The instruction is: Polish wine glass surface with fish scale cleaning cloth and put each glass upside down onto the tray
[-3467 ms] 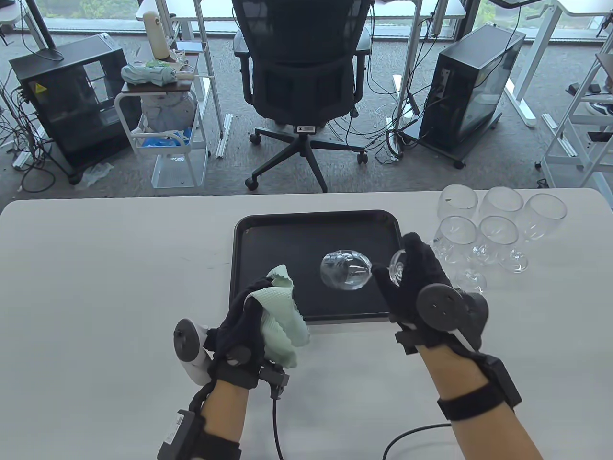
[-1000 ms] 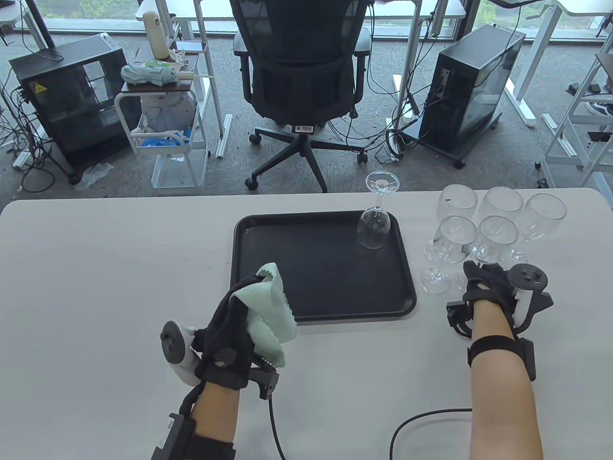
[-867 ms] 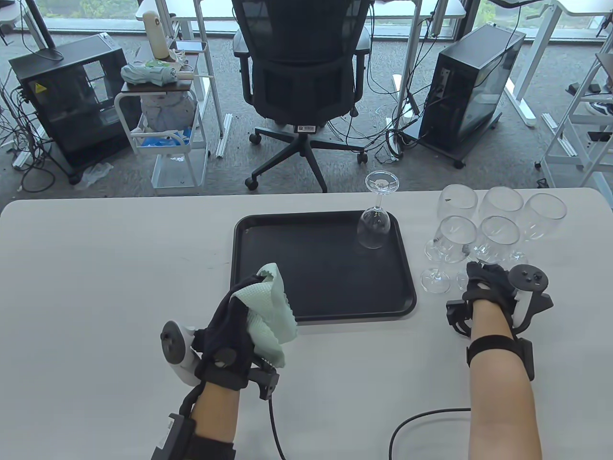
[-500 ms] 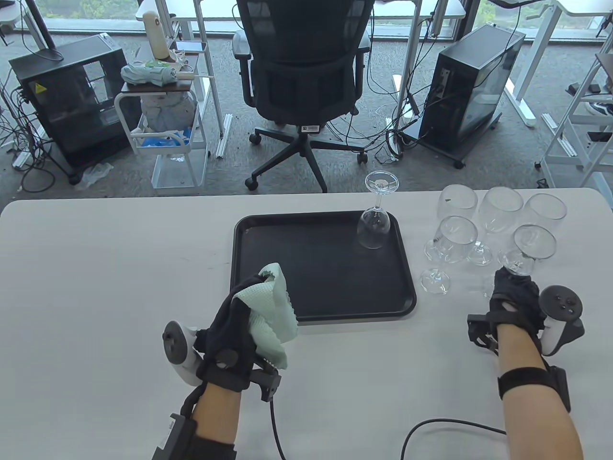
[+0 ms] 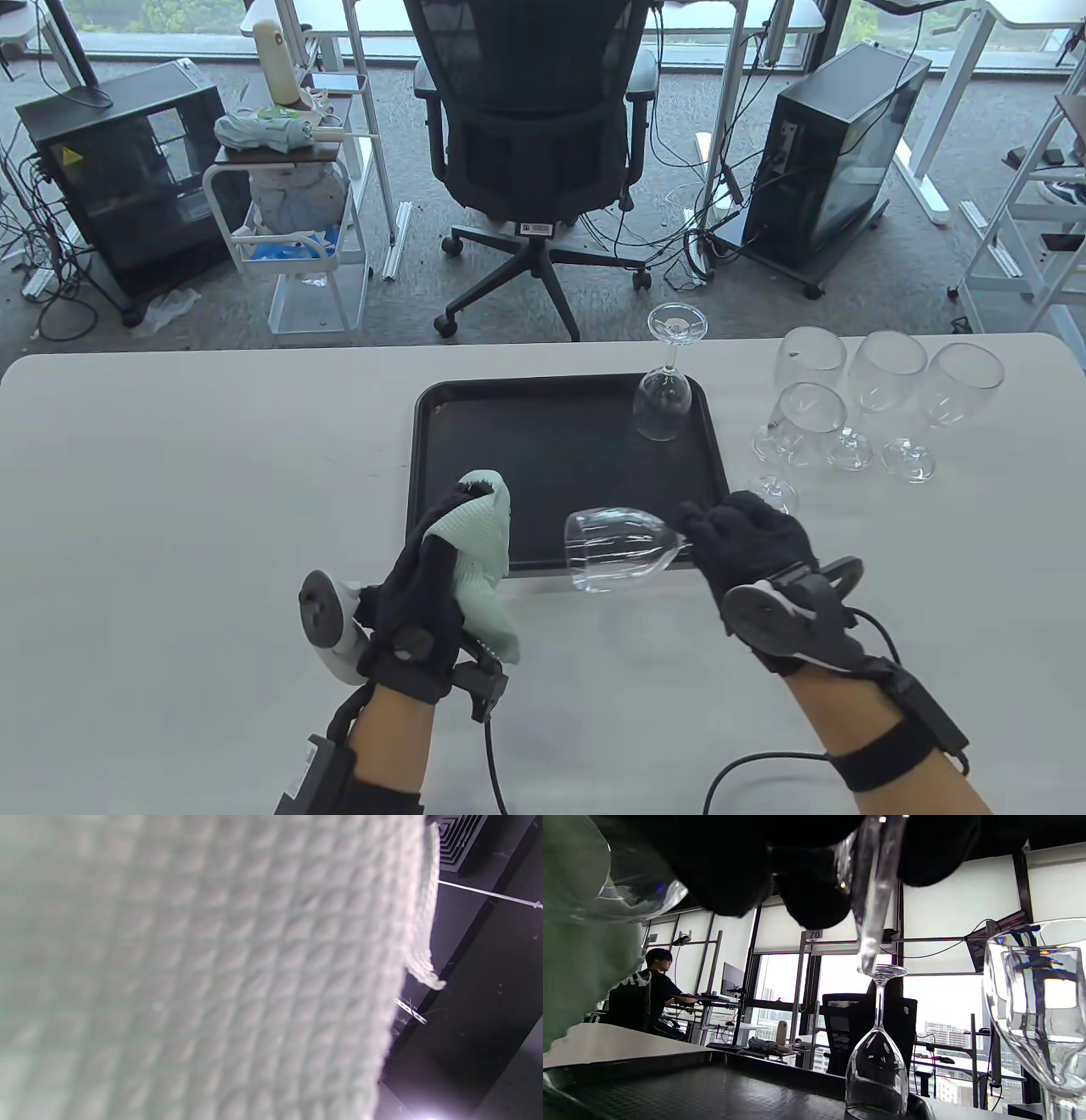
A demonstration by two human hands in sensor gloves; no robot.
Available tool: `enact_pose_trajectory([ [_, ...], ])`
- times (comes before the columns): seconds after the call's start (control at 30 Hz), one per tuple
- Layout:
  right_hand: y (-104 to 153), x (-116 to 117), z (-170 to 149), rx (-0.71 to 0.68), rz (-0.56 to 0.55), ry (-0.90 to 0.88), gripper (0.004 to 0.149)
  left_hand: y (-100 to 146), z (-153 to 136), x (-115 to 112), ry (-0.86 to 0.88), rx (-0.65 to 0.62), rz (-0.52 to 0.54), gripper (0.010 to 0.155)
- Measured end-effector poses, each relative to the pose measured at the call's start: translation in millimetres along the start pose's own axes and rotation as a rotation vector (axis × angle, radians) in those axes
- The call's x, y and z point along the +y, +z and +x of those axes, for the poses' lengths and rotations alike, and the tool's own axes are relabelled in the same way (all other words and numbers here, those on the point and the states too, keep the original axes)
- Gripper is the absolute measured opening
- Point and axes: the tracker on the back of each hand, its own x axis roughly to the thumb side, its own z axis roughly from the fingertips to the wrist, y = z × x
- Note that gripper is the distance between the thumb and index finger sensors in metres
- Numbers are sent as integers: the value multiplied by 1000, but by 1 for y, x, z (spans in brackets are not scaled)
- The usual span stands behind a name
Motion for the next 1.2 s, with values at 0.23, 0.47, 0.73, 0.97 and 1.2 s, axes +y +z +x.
enact_pose_trajectory([
  [0.23, -27, -9, 63, -28, -75, -47, 49, 1, -5, -10, -65, 15, -78, 56],
  [0.47, -19, -22, 68, -126, -225, -51, 51, 3, 6, -7, -283, -34, 37, 61],
  [0.73, -1, 23, -6, -15, -156, -834, 93, 2, 0, 5, -161, 18, 69, 58],
  [0.97, 2, 44, -17, 170, -69, -1161, 77, 2, 0, -14, -262, -40, -46, 61],
  [1.2, 10, 33, -13, -71, -163, -774, 91, 1, -1, -11, -291, -19, -27, 58],
])
